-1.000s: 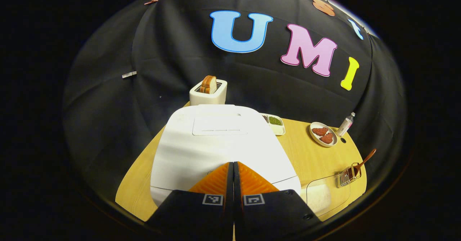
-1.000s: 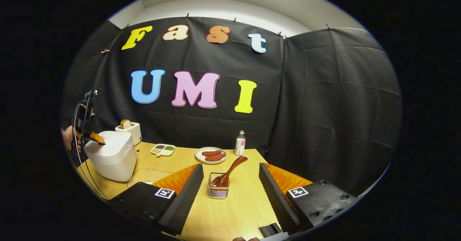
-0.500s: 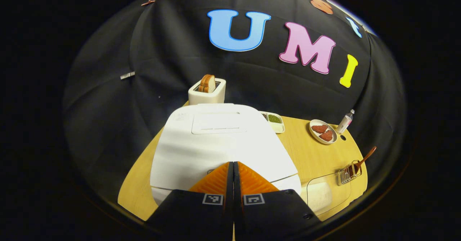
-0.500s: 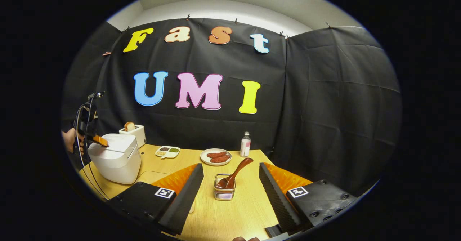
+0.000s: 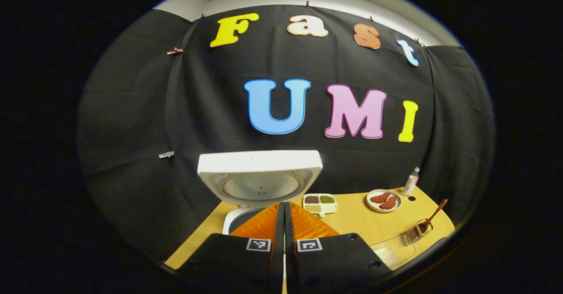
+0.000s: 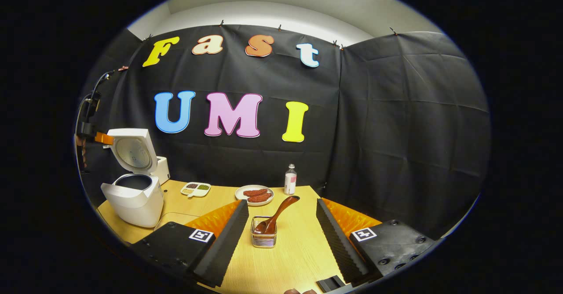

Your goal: Close the left gripper, press the button to open the rice cooker; take a wooden spoon from the chopstick holder with the right hand, scoop a spoonful of rice and pour it into the rice cooker, then put the wooden spoon back into the chopstick holder.

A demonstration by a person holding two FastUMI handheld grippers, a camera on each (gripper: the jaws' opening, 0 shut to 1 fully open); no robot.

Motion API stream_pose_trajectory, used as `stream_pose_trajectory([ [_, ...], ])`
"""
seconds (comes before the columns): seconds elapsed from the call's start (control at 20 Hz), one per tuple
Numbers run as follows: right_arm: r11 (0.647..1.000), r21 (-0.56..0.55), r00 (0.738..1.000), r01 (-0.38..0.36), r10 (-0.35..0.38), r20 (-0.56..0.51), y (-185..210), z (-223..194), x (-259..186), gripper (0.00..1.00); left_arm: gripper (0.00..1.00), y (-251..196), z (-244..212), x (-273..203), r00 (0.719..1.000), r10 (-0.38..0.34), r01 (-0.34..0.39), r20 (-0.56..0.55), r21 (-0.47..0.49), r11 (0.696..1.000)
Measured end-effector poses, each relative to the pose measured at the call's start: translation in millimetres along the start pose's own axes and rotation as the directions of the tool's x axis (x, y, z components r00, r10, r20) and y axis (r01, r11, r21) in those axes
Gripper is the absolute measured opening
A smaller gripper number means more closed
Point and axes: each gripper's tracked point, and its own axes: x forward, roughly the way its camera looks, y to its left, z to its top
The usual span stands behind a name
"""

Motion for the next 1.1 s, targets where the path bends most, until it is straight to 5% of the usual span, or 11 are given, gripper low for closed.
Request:
stream_pose_trajectory([
  [0.3, 0.999, 0.029, 0.999, -0.031, 0.032, -0.042, -2, -11, 17, 0.98, 0.13, -39, 1, -58, 0.994, -0.062, 0.068, 0.088, -0.061, 0.996],
  [0.45, 0.997, 0.037, 0.995, -0.061, 0.063, -0.072, 3, -17, 28, 0.98, 0.26, -57, -21, -75, 0.994, -0.083, 0.091, 0.066, -0.13, 0.987],
  [0.6, 0.995, 0.035, 0.992, -0.091, 0.094, -0.083, 5, -19, 47, 0.98, 0.46, -67, -34, -86, 0.994, -0.093, 0.102, 0.064, -0.153, 0.983],
  [0.75, 0.991, 0.05, 0.985, -0.125, 0.13, -0.113, 7, -31, 71, 0.98, 0.98, -67, -52, -92, 0.997, -0.067, 0.07, 0.03, -0.14, 0.988],
  [1.1, 0.981, 0.1, 0.957, -0.164, 0.183, -0.225, 7, -84, 144, 0.98, 0.95, -80, -80, -103, 0.999, 0.01, -0.015, -0.039, -0.132, 0.991],
])
